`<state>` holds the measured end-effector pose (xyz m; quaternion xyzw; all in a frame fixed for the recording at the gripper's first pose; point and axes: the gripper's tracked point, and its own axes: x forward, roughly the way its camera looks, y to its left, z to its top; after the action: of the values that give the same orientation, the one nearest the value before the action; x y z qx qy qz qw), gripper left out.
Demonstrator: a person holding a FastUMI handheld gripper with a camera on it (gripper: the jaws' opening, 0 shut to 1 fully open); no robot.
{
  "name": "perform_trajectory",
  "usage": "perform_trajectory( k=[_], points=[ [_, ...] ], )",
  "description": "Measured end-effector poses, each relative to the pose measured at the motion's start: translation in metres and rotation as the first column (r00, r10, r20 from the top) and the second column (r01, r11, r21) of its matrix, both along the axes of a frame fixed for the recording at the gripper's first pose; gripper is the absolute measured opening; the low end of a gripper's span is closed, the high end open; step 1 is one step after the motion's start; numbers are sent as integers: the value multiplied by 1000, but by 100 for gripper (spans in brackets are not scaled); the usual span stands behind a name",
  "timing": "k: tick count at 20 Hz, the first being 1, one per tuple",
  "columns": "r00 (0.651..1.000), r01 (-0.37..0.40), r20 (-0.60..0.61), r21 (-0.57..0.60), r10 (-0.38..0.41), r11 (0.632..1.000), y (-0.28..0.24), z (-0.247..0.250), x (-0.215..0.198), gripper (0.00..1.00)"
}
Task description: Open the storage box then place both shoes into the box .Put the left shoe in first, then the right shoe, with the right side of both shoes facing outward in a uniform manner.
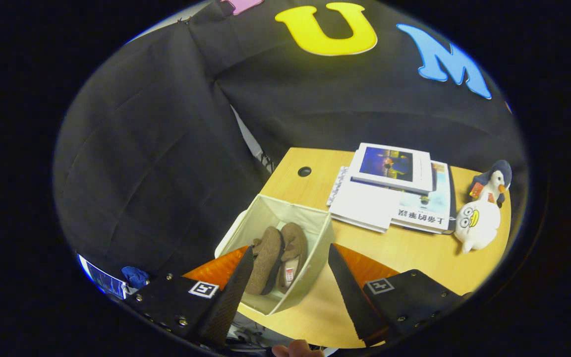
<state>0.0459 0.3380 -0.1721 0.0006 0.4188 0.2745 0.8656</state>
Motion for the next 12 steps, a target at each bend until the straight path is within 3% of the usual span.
perform_trajectory(
  k=[5, 10, 12],
  points=[
    [962, 63, 265, 30, -69, 998, -79, 54, 3, 92],
    [845, 193, 480, 132, -233, 972, -185, 117, -1, 92],
    [777, 247, 552, 174, -302, 953, -232, 145, -1, 92]
  ],
)
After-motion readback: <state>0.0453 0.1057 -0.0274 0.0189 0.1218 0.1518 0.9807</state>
